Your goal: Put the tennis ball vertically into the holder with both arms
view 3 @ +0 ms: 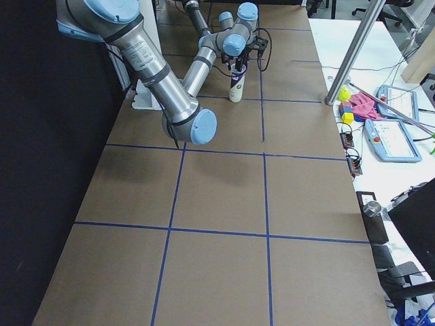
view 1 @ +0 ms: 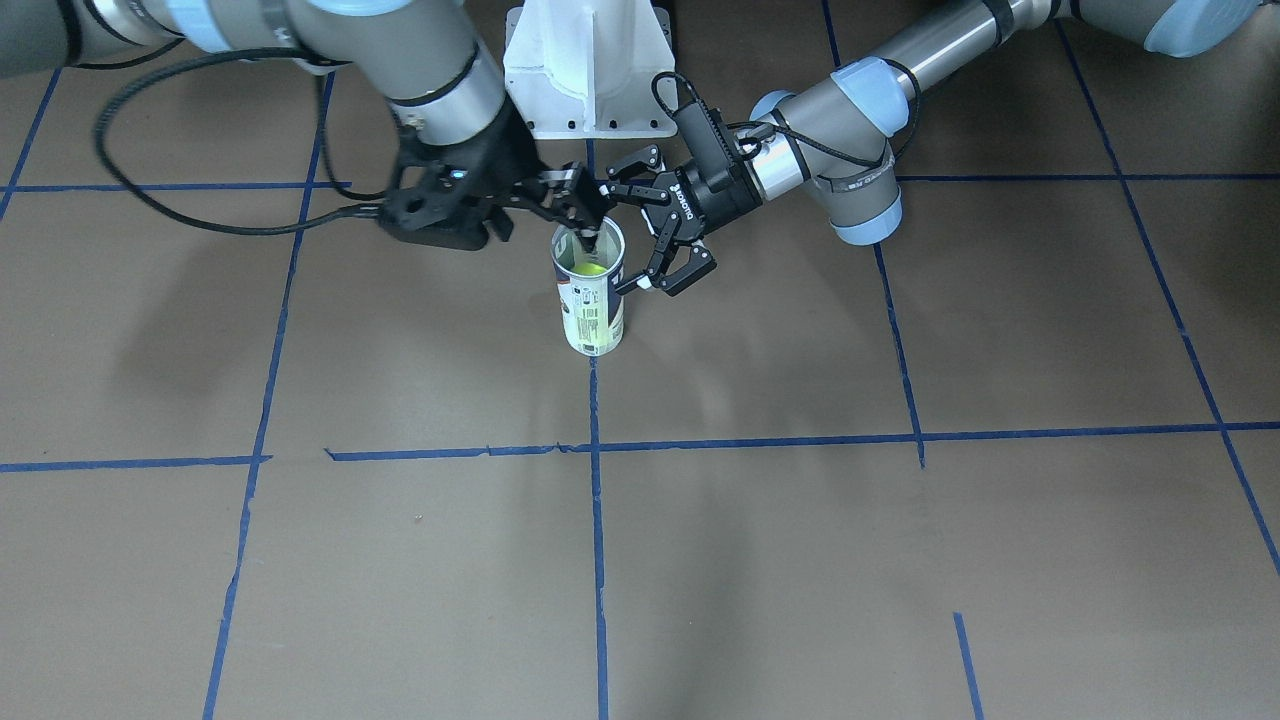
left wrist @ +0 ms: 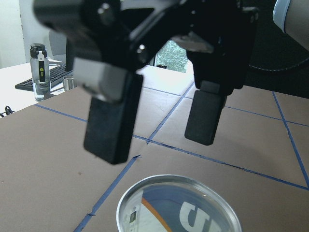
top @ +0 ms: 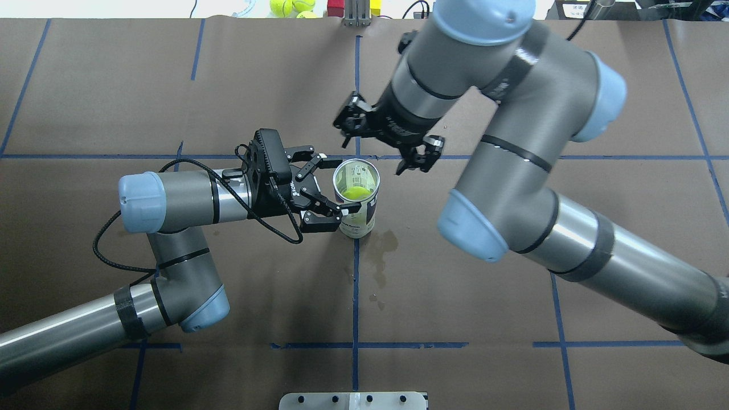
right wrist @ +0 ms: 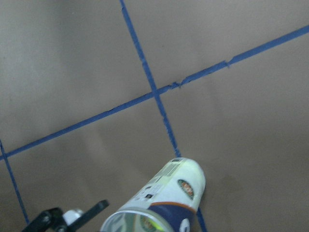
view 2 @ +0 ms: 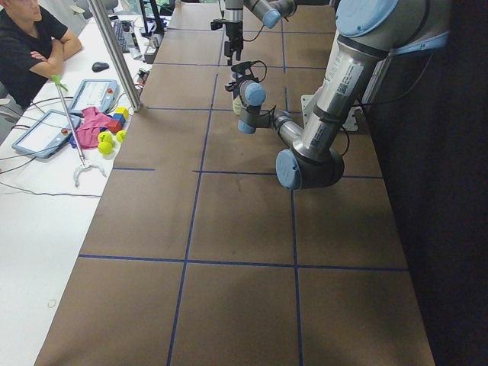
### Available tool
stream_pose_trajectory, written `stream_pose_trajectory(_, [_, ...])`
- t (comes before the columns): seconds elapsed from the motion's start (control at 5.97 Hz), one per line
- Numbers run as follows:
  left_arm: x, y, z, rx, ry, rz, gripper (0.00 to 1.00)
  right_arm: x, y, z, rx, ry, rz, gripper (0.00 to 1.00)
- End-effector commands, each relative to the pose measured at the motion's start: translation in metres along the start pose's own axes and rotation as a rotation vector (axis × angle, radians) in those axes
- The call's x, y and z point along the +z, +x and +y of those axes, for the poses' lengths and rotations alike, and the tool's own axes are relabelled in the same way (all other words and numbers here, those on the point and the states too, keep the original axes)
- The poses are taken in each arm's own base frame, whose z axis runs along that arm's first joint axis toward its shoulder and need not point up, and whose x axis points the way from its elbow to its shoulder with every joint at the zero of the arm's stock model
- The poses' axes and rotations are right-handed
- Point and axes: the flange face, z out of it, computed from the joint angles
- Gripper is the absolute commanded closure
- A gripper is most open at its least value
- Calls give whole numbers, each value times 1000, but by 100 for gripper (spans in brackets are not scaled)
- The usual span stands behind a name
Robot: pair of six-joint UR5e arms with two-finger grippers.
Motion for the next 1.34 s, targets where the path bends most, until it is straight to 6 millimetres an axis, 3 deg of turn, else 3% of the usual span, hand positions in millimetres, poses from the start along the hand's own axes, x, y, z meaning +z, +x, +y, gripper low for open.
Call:
stream_pose_trajectory(0.0, [-31,-24,2,13,-3,-40,0,-29,59,-57,-39,62,24,0])
stream_pose_trajectory(0.34, [-86,-24,11,16,-21,-37,0,-44,121,-109,-144,114,87,0])
stream_pose_trajectory(0.5, [-109,-19,14,16,-23,-37,0,-47,125,-113,-147,121,89,0])
stream_pose_trajectory(0.67, [-130,-23,23,10,-44,-58,0,-54,148,-129,-167,134,111,0])
stream_pose_trajectory(0.84, [-170,-64,34,10,-90,-163,0,-62,191,-154,-260,146,160,0])
stream_pose_trajectory(1.17, [-234,-160,5,-38,-236,-388,0,-76,258,-195,-446,145,246,0])
